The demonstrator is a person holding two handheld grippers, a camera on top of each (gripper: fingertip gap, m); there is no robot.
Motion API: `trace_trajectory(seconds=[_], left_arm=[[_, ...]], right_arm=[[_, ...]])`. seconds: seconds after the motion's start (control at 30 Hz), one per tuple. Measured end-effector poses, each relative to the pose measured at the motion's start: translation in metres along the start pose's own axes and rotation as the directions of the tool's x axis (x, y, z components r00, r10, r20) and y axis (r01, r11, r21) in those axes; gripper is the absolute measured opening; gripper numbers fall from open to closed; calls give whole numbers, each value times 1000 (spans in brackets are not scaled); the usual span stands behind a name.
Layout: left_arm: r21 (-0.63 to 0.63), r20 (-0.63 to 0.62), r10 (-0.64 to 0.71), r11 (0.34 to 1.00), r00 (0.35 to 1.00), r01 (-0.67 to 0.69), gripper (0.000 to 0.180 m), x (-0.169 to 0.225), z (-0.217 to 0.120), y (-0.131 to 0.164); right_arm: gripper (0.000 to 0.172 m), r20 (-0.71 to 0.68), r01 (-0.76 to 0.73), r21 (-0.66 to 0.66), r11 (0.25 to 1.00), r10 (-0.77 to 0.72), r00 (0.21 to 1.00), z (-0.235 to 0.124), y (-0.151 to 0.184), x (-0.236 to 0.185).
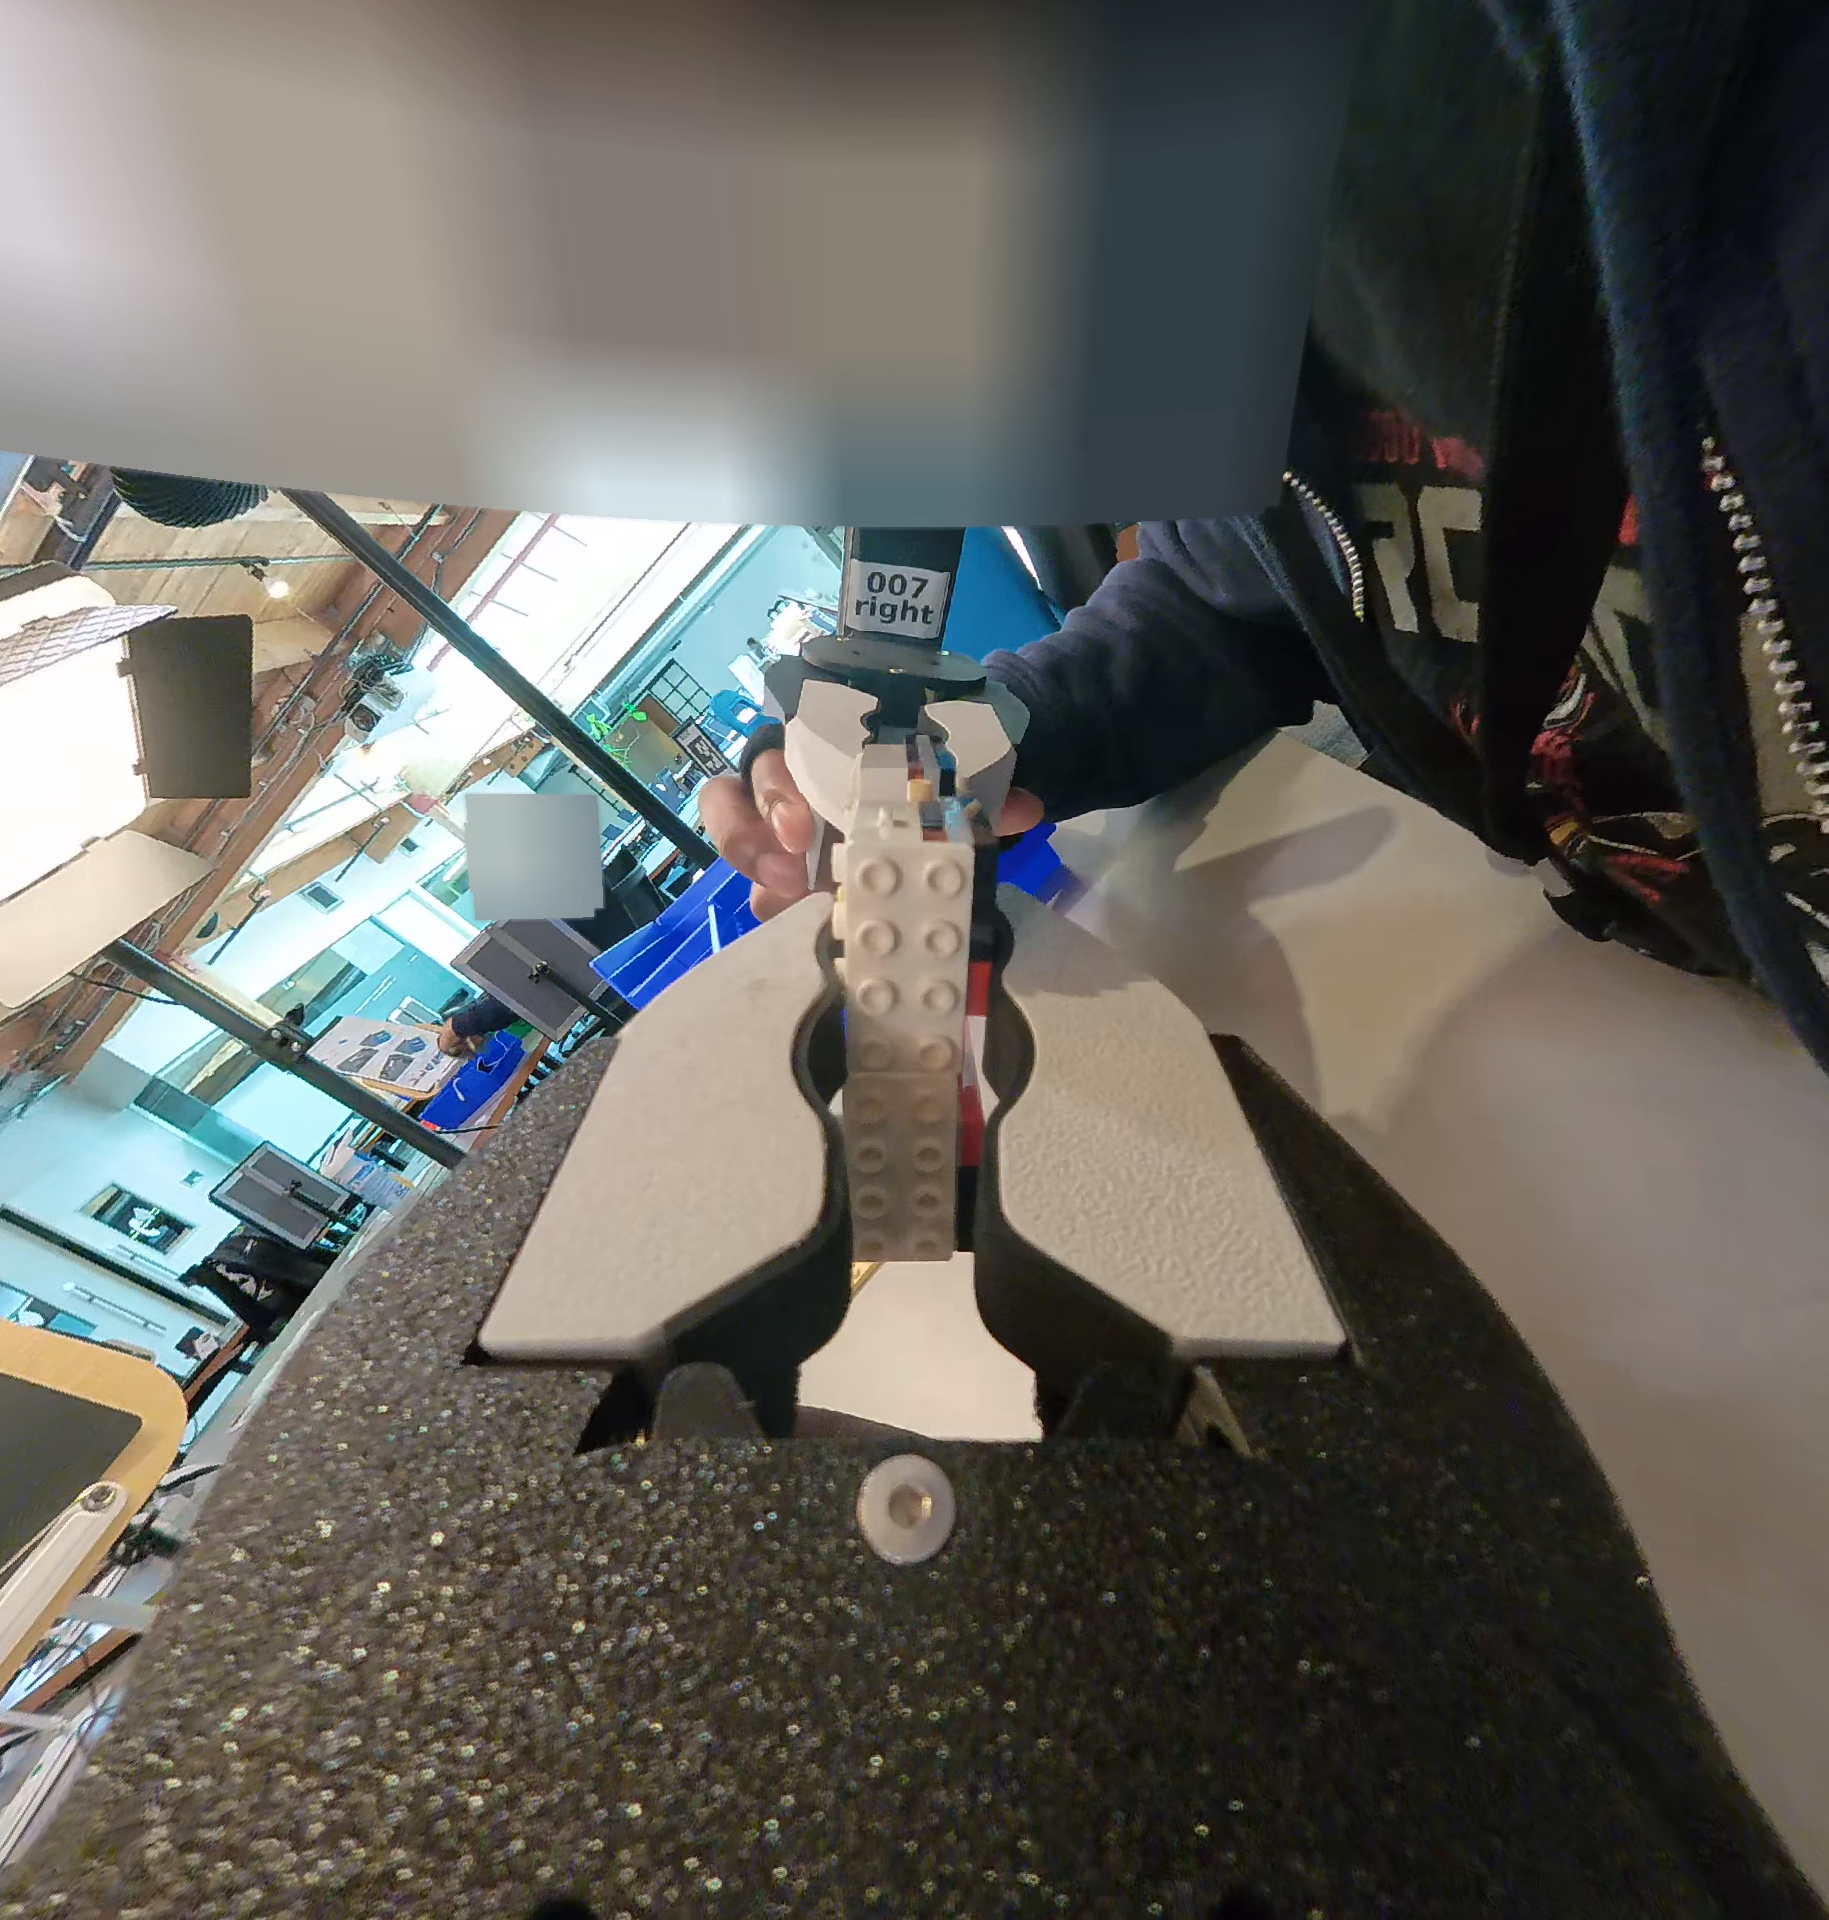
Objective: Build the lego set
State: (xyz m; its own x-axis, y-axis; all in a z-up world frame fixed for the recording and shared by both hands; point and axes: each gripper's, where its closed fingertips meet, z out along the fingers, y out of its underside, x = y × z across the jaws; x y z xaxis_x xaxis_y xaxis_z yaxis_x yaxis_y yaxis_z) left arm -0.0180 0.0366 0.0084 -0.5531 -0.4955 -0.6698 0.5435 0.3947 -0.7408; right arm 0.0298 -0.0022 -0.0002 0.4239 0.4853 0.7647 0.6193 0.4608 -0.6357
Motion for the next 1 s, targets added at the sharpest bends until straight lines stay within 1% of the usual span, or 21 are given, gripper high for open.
trace_trajectory(seconds=[0.8,0.93,1.0], left_arm=[[19,-9,-40,999,999,41,23,0,-1,0],[12,3,-38,999,999,38,22,-2,-1,0],[10,6,-39,999,999,39,22,-2,-2,0]], right_arm=[[22,33,-13,0,1000,13,999,1,0,-4],[22,-7,3,-10,1000,-3,1000,0,3,1],[25,-26,3,-11,1000,-3,1000,0,4,4]])
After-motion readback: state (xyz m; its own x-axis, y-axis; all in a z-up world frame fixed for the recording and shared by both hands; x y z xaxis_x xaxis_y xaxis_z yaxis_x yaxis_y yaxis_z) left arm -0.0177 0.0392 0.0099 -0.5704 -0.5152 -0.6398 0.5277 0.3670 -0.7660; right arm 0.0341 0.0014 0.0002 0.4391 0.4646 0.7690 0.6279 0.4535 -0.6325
